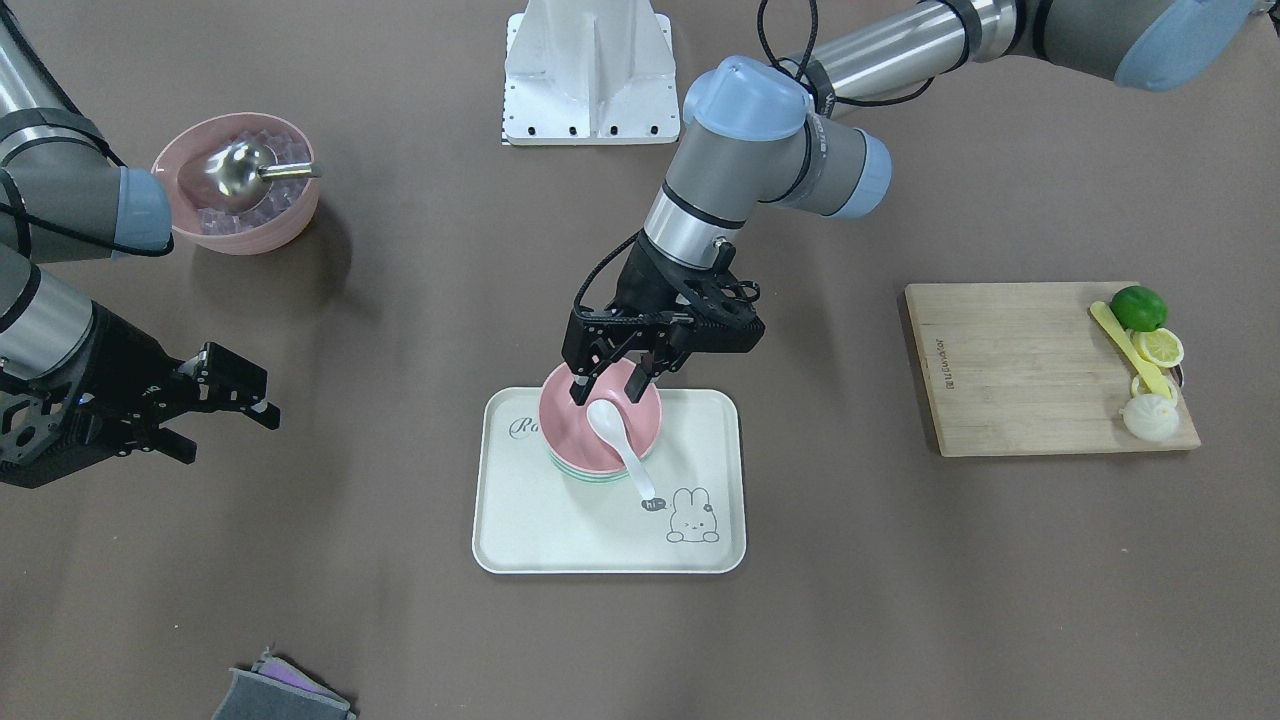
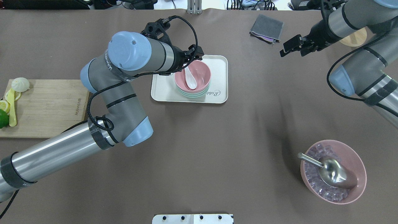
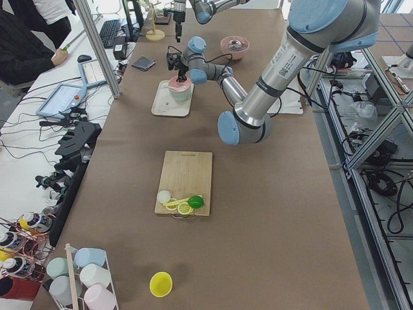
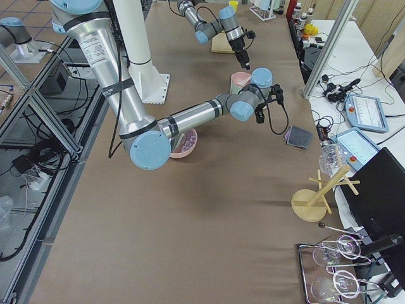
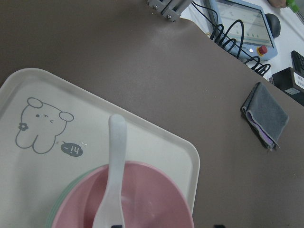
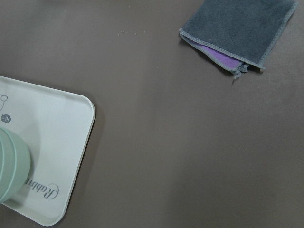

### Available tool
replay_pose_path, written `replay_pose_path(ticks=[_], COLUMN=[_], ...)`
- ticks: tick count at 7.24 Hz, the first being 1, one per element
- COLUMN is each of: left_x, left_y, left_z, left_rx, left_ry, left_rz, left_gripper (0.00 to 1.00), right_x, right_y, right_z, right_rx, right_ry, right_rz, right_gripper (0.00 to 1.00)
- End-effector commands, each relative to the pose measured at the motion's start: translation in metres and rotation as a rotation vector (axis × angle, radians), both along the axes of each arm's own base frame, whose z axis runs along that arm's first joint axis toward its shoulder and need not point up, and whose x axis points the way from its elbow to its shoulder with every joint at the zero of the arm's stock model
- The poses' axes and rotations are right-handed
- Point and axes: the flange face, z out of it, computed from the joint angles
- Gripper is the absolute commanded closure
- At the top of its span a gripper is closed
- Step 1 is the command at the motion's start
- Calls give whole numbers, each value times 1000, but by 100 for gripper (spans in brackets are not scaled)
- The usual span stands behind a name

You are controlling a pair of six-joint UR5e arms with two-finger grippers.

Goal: Stack pink bowl on green and place spoon

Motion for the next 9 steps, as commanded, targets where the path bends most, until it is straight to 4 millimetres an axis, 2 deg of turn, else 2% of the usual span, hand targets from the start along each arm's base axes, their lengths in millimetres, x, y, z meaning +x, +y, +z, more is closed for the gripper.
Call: replay_pose_path(ticks=[1, 2, 3, 4, 5, 6, 7, 8, 9], left_x=[-26, -60, -109, -148, -189, -244, -309, -367, -417], left_y=[-8, -15, -37, -44, -39, -30, -26, -11, 11], left_z=[3, 35, 68, 96, 130, 166, 204, 250, 306], left_rx=[-4, -41, -85, 11, 79, 154, 234, 268, 345], left_ry=[-3, -17, -29, -104, -216, -320, -423, -497, -583], left_rz=[-21, 18, 86, 123, 136, 165, 201, 226, 263], left_gripper=[2, 2, 2, 2, 2, 2, 2, 2, 2], right_x=[13, 33, 60, 89, 126, 166, 187, 204, 235], right_y=[-1, -1, -1, -3, -11, -6, -2, 7, 10], right_z=[5, 27, 59, 85, 100, 128, 152, 175, 192], right_rx=[8, 67, 85, 68, 19, 40, 27, 1, -15], right_ry=[7, 39, 75, 124, 164, 205, 227, 245, 263], right_rz=[14, -4, -4, -2, 31, 39, 49, 74, 100], right_gripper=[0, 0, 0, 0, 0, 0, 0, 0, 0])
